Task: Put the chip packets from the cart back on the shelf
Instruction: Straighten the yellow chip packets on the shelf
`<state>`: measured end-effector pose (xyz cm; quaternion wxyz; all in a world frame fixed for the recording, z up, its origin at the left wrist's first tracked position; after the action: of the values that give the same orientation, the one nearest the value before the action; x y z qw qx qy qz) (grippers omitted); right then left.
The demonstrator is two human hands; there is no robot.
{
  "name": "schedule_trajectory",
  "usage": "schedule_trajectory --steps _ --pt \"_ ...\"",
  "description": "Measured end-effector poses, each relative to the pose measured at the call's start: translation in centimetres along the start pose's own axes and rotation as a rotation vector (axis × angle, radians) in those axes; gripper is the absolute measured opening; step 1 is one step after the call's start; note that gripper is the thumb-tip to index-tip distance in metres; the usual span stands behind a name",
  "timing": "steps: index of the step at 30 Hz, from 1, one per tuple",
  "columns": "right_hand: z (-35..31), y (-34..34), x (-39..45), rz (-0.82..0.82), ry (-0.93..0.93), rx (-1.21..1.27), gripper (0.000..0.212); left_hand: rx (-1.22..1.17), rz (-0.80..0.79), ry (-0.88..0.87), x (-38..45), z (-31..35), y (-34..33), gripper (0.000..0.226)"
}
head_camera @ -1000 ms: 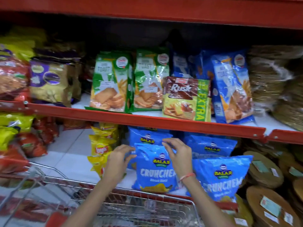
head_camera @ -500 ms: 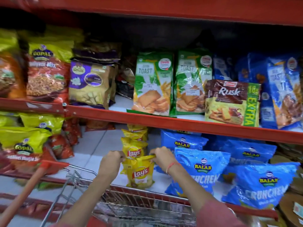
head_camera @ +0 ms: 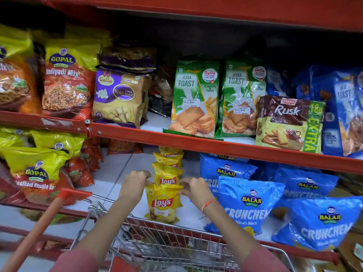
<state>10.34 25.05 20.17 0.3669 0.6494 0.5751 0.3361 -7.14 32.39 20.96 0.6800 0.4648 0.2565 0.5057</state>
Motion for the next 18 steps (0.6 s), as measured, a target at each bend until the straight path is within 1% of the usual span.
schedule_trajectory --steps 3,6,8,10,14,18 --pt "0.9 2.9 -2.0 0.096 0.028 0.073 0.032 -0.043 0.032 -0.03 -0.8 3.0 0.2 0.029" --pt "2.9 6.1 -4.4 0.197 0.037 0.102 0.029 -0.167 0.02 -0.09 -1.5 7.3 -0.8 0.031" --pt "4.9 8.3 -5.8 0.265 0.022 0.085 0.028 -0.29 0.007 -0.138 -2.0 10.5 -1.8 0.032" --pt "7.3 10.6 -7.1 0.323 -0.015 0.056 0.028 -0.333 -0.016 -0.185 -2.4 13.7 -2.8 0.033" --pt "12.8 13.7 -8.9 0.348 -0.168 -0.006 0.035 -0.397 -0.047 -0.162 -2.0 17.1 -5.0 0.035" --pt "17.4 15.0 -9.5 0.301 -0.298 -0.15 0.042 -0.449 -0.022 -0.107 -1.4 18.9 -6.2 0.035"
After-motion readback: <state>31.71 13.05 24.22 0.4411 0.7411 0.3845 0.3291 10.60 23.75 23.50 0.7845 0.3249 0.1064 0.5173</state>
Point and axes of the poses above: each hand's wrist, its own x-axis towards the middle knuckle, its own y-axis out of the back of the hand, z = x × y, the point moved 9 cm from there along x, towards the middle knuckle, and after that the axes turned 1 degree about -x, right-handed, at the moved point
